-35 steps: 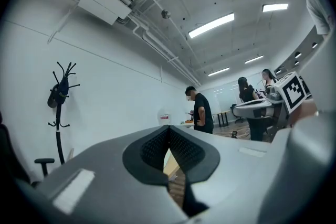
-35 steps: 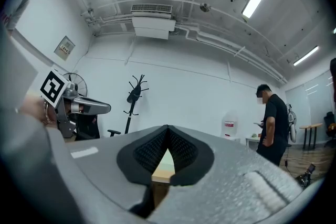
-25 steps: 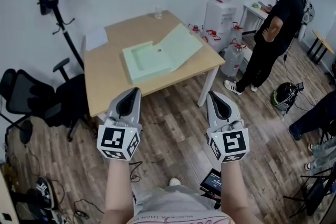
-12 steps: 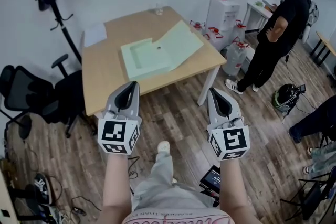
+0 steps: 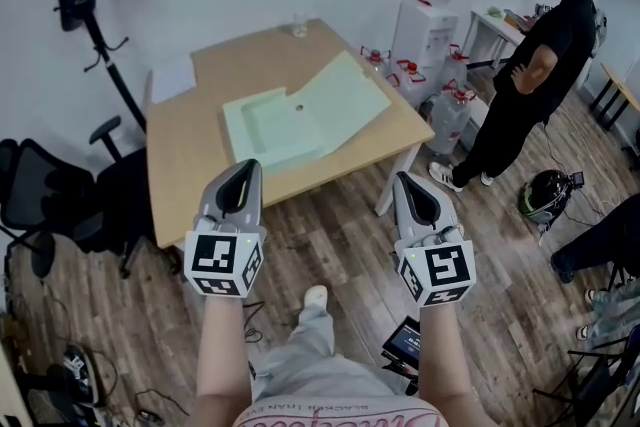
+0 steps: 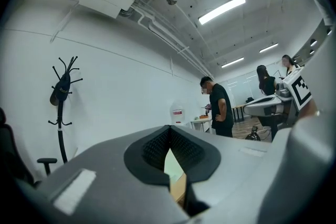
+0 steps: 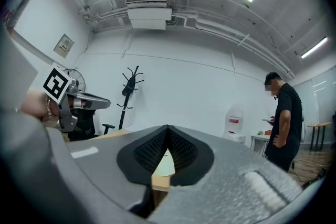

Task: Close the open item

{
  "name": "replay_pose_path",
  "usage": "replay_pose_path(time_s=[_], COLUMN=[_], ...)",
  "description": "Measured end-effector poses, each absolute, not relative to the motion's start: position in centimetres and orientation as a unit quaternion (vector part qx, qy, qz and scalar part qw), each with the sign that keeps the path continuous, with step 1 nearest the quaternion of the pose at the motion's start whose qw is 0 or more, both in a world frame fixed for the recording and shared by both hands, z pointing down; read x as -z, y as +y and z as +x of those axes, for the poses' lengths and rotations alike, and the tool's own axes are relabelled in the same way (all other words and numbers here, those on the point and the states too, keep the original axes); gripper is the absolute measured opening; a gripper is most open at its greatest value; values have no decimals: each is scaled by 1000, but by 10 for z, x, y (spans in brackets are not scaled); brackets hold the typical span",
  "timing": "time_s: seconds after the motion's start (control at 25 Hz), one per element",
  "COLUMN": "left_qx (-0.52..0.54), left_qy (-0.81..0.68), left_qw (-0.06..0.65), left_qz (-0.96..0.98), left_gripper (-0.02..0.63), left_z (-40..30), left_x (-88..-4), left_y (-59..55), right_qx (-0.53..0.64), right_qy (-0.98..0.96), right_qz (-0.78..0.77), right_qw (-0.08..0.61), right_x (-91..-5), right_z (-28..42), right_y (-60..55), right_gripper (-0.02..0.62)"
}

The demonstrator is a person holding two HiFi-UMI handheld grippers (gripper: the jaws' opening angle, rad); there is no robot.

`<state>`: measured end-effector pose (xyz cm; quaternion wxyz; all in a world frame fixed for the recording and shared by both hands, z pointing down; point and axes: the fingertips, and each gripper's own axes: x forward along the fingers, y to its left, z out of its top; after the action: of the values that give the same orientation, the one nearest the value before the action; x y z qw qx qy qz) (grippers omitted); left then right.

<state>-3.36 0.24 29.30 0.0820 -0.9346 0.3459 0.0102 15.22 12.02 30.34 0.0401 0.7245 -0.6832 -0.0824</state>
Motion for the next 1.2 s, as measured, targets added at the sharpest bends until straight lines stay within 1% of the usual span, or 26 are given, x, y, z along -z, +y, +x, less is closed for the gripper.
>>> replay_pose_path(time_s=[0.76, 1.2], left_qx=[-10, 3], left_qy=[336, 331], left_qw=[57, 49], left_qz=[-940, -942], left_gripper=[12, 12], left_z=[25, 51], left_x=[-303, -312], left_y=[-171, -219], right_qx=[54, 29], right_qy=[-677, -657], right_qz=[731, 751], right_qw=[62, 55], right_x=[-301, -312], right_z=[222, 267], right_y=[-49, -89], right_gripper=[2, 2])
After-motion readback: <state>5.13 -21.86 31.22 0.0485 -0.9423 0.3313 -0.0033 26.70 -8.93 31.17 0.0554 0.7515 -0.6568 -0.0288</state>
